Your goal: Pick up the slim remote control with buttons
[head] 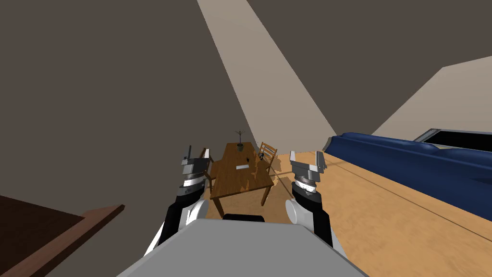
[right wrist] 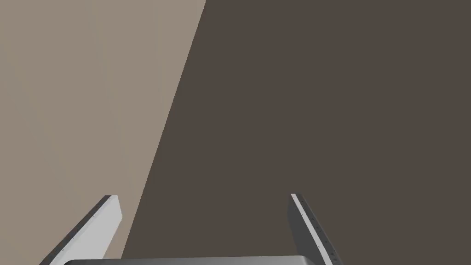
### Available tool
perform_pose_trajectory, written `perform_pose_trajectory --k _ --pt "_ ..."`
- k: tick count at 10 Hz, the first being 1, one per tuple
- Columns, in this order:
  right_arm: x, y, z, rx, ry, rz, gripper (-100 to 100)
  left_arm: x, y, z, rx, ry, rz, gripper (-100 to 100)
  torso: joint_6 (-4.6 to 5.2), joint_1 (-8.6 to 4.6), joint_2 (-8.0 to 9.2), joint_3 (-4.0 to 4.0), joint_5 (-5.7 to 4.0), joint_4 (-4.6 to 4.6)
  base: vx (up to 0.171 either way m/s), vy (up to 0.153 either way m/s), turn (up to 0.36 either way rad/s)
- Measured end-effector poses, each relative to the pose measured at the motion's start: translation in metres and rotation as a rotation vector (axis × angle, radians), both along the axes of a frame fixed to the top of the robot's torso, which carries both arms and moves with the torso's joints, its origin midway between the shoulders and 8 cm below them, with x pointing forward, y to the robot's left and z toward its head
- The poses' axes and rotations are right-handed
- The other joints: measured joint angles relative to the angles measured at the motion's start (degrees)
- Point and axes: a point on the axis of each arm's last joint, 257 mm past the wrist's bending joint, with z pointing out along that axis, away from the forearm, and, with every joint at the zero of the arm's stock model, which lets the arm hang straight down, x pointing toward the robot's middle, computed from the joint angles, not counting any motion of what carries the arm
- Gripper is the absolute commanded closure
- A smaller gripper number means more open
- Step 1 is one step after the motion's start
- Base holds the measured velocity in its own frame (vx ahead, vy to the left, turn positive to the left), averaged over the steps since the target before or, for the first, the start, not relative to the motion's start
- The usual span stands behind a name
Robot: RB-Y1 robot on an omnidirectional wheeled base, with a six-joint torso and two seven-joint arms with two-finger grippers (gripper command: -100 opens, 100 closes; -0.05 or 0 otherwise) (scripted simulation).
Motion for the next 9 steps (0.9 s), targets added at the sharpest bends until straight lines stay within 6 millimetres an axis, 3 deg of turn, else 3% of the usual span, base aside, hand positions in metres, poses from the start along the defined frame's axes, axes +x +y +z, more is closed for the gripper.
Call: perform_pose_trajectory --k 5,9 --pt "0.000 0.000 0.000 0.000 0.000 0.000 0 0.022 0.006 -0.032 0.024 0.101 -0.065 -100 0.02 -0.26 0.18 0.11 -0.06 0.04 -0.046 -0.064 -0.148" --pt "0.000 0.000 0.000 0.000 0.000 0.000 0 0.049 0.037 -0.087 0.007 0.267 -0.099 -100 0.02 -0.21 0.04 0.03 -0.05 0.01 -0.010 -0.071 -0.261"
